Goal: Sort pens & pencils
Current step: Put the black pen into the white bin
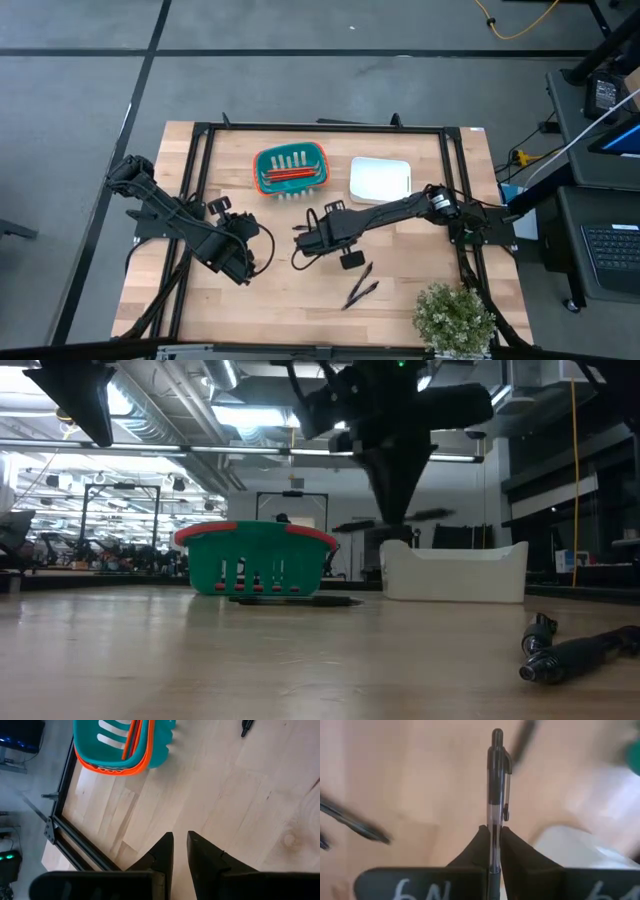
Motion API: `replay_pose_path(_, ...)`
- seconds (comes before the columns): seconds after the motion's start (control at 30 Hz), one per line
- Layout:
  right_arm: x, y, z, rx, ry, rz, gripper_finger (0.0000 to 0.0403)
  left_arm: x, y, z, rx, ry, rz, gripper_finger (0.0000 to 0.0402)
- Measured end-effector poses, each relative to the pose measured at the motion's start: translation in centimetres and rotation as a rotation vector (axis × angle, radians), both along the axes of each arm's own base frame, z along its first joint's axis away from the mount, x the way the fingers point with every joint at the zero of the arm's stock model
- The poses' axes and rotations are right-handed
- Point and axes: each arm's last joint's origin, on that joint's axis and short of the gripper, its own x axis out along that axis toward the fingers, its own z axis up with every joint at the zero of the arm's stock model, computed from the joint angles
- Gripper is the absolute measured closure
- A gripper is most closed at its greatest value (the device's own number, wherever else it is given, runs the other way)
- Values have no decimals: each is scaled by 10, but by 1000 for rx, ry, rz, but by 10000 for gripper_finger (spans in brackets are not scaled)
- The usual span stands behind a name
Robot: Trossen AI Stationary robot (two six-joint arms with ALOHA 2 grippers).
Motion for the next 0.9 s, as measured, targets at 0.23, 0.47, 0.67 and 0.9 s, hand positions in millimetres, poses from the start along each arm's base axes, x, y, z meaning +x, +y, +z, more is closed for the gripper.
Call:
replay_pose_path(0.23, -6, -41, 26, -79, -18, -91, 379, -2, -4, 0, 0, 0, -19, 352)
replay_pose_path(0.47, -28, -93, 48, -99, -88, -229, 379, -7, -10, 0, -1, -3, -46, 352)
replay_pose_path(0.67, -56, -127, 47, -66, -186, -317, 379, -9, -13, 0, -1, -3, -60, 352)
replay_pose_path(0.9, -91, -154, 29, -62, -168, -389, 380, -8, -12, 0, -1, -5, -53, 352)
